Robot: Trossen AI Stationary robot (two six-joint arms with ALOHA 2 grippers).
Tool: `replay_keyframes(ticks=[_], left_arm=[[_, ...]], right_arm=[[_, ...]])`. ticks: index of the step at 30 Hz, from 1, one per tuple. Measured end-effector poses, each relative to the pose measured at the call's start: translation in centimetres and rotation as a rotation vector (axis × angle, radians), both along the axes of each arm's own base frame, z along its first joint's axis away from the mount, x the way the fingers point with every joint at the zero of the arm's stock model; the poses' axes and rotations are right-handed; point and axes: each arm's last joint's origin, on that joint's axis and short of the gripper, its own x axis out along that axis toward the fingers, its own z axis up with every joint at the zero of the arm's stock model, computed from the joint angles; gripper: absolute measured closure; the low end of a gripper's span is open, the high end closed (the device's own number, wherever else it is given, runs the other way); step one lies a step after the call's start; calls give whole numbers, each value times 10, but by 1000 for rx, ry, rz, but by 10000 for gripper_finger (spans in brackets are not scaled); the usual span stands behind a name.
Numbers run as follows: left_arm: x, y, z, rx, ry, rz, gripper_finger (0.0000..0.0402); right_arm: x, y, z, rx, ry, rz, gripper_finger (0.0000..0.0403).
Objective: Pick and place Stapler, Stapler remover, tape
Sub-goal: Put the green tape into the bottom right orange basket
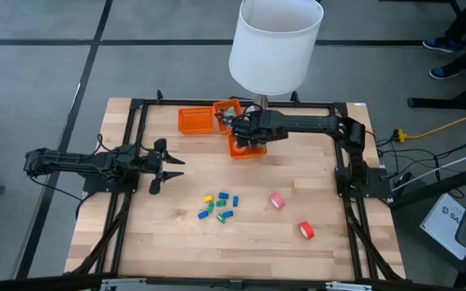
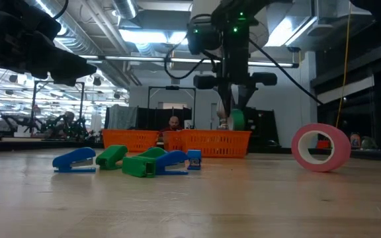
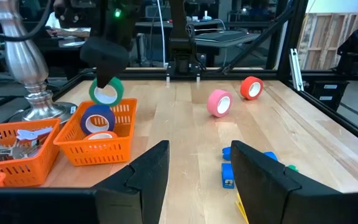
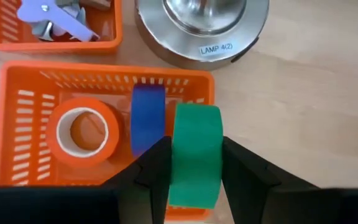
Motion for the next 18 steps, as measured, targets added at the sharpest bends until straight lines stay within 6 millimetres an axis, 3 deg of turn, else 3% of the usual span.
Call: replay_keyframes(ticks=[18], left_arm=[[0,0,0,0,0,0,233]], right_arm=[[-1,0,-8,9,22,61,272]])
